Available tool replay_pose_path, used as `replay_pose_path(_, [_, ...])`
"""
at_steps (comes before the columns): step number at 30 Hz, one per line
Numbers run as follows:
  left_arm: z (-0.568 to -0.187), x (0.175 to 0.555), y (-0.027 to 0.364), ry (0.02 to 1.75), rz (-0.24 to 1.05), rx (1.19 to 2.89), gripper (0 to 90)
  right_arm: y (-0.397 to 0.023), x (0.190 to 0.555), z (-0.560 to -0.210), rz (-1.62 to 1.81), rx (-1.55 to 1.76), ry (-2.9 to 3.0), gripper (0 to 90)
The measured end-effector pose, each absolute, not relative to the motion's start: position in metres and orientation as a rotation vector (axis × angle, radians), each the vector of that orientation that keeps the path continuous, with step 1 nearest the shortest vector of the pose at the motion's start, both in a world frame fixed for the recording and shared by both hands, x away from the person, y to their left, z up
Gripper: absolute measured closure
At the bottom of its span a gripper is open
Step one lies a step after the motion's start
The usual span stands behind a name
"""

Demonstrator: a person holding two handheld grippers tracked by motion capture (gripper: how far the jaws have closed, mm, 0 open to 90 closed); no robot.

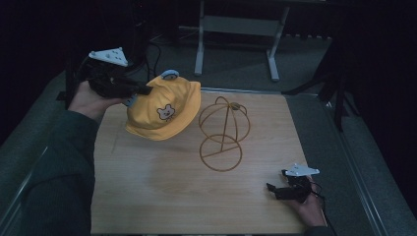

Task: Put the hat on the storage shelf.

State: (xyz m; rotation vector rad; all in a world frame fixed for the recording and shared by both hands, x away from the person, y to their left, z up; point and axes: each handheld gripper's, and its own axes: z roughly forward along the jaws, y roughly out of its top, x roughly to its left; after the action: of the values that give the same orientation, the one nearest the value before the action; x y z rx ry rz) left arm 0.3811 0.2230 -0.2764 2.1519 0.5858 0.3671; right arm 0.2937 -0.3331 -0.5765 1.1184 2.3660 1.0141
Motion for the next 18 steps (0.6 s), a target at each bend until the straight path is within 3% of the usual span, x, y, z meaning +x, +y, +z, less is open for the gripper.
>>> replay_pose_path(18, [-0.257, 0.385, 0.201, 0.514, 0.354, 2.179, 84.2, -0.333, 0.294, -0.576, 1.015, 1.122, 2.366, 12.4])
